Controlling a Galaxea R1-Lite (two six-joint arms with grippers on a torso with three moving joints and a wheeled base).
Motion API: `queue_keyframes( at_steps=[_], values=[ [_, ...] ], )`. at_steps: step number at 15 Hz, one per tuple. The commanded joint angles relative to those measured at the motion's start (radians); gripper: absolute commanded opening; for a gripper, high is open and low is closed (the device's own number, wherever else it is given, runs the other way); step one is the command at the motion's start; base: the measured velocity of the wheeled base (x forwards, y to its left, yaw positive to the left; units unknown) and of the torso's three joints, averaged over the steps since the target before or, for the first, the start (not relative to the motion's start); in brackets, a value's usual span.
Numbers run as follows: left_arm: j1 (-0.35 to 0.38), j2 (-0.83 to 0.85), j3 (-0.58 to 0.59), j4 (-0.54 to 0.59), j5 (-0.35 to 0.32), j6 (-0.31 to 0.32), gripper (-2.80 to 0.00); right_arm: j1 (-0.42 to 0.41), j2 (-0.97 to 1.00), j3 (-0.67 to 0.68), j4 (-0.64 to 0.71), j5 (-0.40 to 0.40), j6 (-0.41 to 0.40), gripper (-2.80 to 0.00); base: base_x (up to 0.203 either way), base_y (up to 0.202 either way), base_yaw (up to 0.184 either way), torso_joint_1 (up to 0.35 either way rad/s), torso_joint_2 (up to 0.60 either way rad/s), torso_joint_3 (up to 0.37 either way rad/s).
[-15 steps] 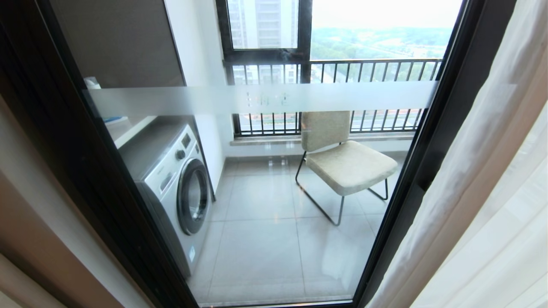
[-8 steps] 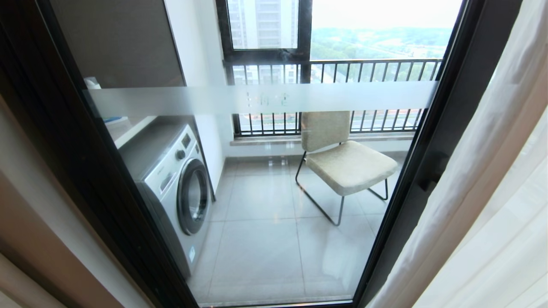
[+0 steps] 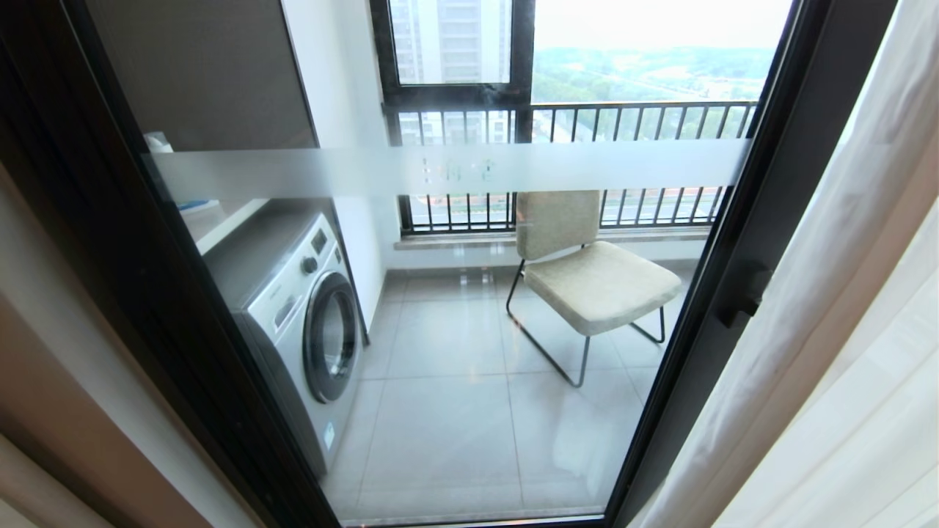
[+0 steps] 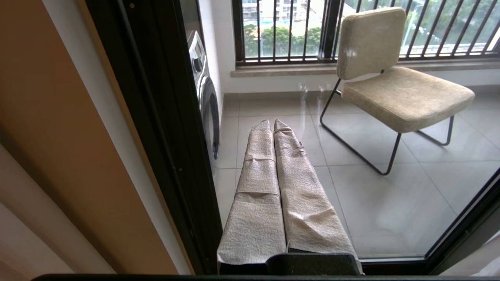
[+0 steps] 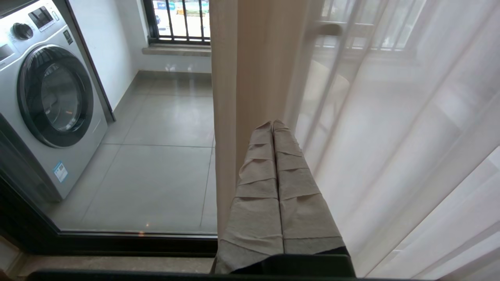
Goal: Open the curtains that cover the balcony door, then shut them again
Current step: Close the inner curtains on both sides
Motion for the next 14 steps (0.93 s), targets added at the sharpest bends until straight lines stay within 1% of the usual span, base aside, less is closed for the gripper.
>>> queue_keyframes(
  at_steps=[1,14],
  values=[
    [0.001,0.000,0.000,-0.001,0.000,0.000,-2.80,0.000,0.000,0.000,0.000,0.001,-0.001,-2.80,0.000,0.000,0.000,0.000,0.00,0.000],
    [0.001,0.000,0.000,-0.001,0.000,-0.001,-2.80,0.001,0.000,0.000,0.000,0.001,-0.001,-2.80,0.000,0.000,0.000,0.000,0.00,0.000]
  ],
)
